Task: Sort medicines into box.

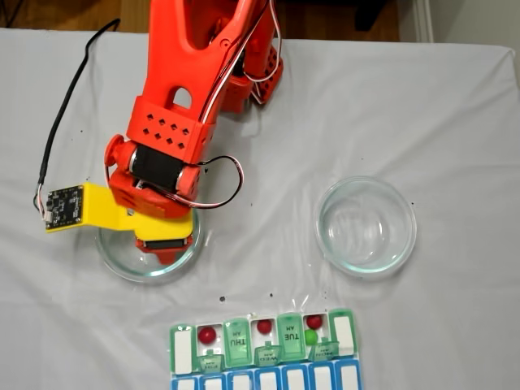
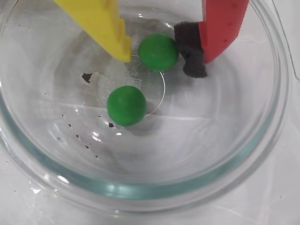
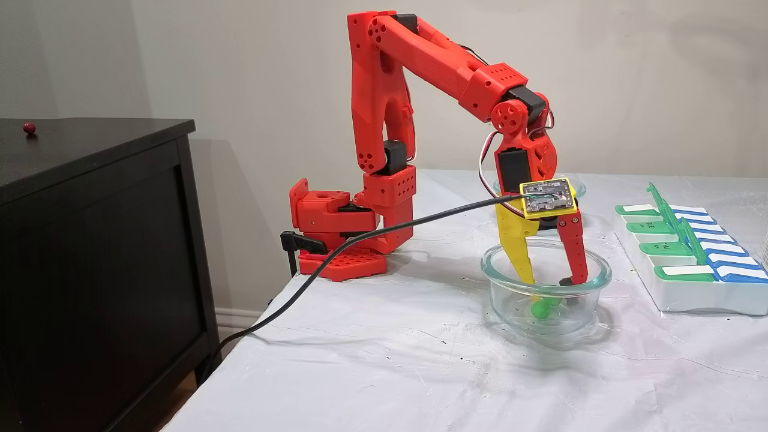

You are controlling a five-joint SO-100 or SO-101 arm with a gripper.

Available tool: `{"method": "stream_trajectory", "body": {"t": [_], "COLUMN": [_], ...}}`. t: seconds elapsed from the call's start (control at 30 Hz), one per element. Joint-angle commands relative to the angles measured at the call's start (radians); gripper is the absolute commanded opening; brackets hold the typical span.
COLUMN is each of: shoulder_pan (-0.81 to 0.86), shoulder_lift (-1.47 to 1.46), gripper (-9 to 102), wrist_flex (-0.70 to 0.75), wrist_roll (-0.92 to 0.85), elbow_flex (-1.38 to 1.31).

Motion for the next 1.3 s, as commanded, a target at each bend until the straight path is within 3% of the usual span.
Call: {"method": "stream_trajectory", "body": {"t": [0.0, 0.2, 0.67, 0.8, 0.97, 1.13, 1.27], "shoulder_pan": [-0.009, -0.005, -0.002, 0.017, 0.063, 0.023, -0.080], "shoulder_lift": [0.057, 0.078, 0.144, 0.307, 0.575, 0.752, 0.769], "gripper": [13, 5, 0, 0, 0, 0, 0], "wrist_flex": [-0.026, -0.025, -0.021, -0.072, -0.017, -0.006, -0.078], "wrist_roll": [-0.011, -0.018, -0.038, -0.107, -0.213, -0.141, 0.021], "elbow_flex": [0.025, 0.040, 0.087, 0.124, 0.081, 0.055, 0.052]}}
